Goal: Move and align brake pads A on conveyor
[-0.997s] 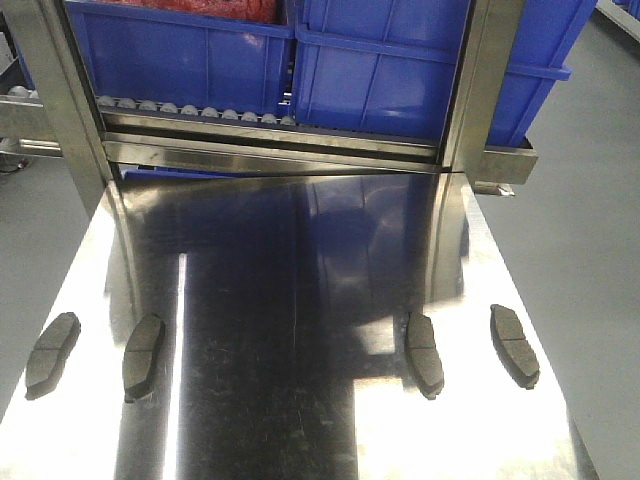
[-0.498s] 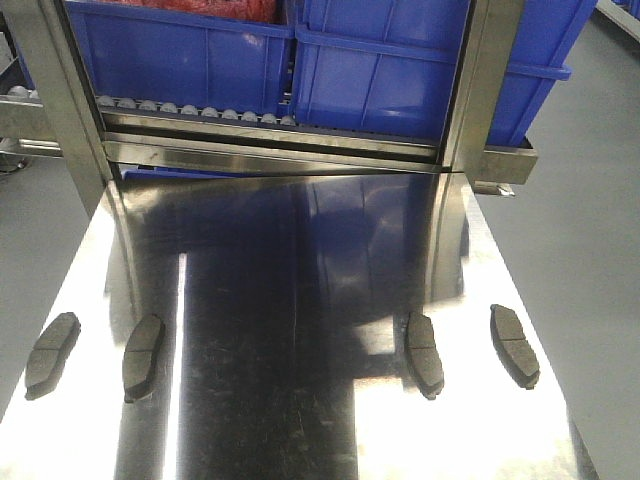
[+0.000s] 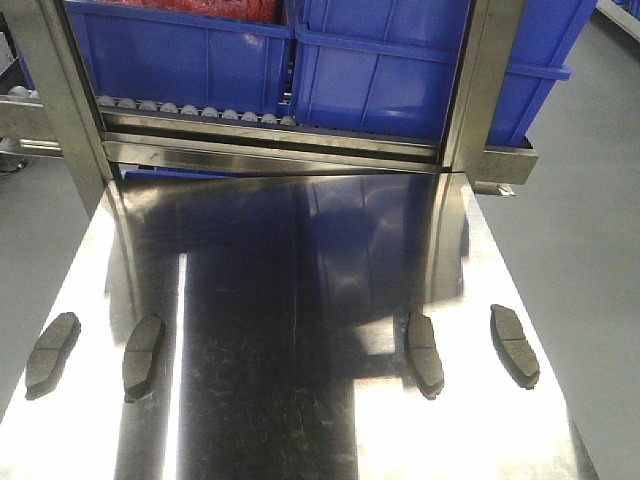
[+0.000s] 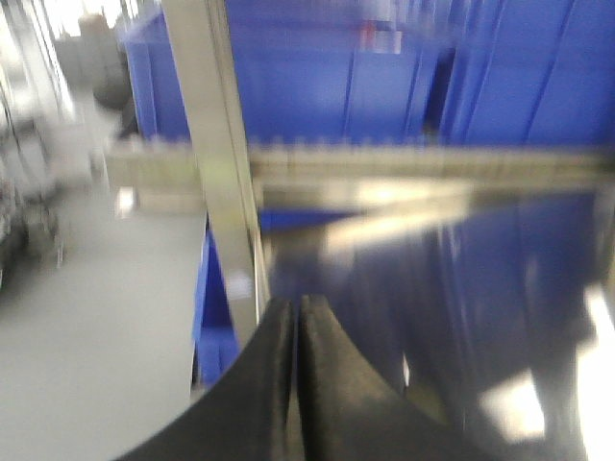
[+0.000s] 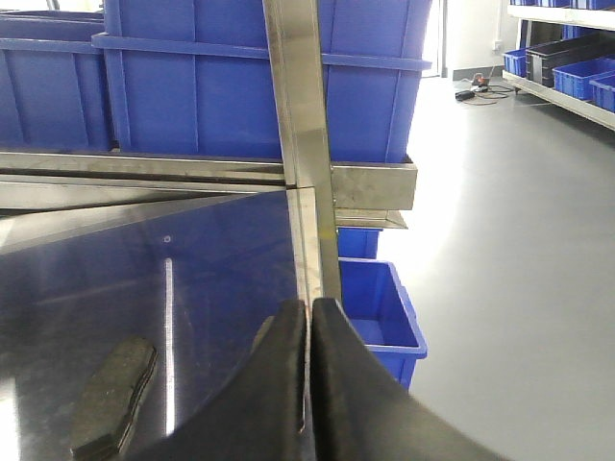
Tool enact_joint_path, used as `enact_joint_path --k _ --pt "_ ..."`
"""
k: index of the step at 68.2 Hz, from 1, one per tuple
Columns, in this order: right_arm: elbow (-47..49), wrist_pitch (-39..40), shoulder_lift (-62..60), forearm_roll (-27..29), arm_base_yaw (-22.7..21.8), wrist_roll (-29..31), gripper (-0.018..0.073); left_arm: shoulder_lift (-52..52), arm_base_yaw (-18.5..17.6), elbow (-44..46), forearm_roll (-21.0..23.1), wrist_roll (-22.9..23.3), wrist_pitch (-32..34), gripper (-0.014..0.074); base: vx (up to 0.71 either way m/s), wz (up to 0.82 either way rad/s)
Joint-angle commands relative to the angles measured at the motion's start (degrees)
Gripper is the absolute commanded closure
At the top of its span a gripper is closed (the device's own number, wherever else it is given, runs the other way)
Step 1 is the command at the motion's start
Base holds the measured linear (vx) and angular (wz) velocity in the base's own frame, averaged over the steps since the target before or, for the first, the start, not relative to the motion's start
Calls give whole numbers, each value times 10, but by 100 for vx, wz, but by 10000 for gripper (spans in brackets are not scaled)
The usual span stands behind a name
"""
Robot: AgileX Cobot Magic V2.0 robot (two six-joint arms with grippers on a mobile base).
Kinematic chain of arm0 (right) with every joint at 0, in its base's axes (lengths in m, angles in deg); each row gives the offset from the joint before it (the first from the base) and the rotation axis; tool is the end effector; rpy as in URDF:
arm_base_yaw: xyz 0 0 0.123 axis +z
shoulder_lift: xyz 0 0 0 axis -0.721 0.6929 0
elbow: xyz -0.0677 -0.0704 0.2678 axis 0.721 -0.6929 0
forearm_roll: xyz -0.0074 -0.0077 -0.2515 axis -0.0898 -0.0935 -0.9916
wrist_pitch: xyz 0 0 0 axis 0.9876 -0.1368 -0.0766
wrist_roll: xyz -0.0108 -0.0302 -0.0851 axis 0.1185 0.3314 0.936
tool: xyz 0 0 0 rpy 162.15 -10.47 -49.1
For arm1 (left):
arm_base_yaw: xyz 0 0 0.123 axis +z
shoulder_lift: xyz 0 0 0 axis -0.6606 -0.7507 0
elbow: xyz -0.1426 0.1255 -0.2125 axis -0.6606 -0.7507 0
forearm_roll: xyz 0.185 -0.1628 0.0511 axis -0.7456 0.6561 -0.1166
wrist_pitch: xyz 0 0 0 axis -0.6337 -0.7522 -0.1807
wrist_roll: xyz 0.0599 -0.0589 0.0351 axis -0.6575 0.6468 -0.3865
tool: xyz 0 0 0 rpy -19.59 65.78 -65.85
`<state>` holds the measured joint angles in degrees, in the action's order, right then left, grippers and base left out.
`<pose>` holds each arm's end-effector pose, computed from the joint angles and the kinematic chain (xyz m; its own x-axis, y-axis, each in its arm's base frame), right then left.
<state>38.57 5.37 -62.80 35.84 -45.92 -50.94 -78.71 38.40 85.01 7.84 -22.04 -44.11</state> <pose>0.0565 0.0002 0.1899 -0.0844 0.0733 -0.9937 0.0034 0.9973 0.0733 0.0817 -0.0022 0.3222 -0.2512 0.0915 -0.9636 0.0506 0.9954 0.0813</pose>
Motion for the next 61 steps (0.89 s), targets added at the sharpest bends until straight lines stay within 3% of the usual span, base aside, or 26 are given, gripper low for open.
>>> enact_joint_path --k 1,9,16,33,39,52,61 --pt "-9 40 -8 -4 -2 2 562 -81 0 65 -1 -4 -21 602 0 0" --pt "-9 40 -8 -4 -2 2 562 -137 0 89 -1 -4 -23 591 0 0" --pt "-9 40 -8 -4 -2 2 562 -152 0 87 0 -4 -17 503 0 0" --pt "-9 40 -8 -4 -2 2 562 -152 0 87 21 0 -26 -30 0 0" --pt "-9 41 -8 -4 -2 2 562 -152 0 87 41 3 -34 -139 0 0" --pt "-9 41 -8 -4 -2 2 562 -185 0 89 42 30 -22 -109 0 0" --pt "-9 41 -8 -4 -2 2 562 -274 0 110 39 56 -26 -71 0 0"
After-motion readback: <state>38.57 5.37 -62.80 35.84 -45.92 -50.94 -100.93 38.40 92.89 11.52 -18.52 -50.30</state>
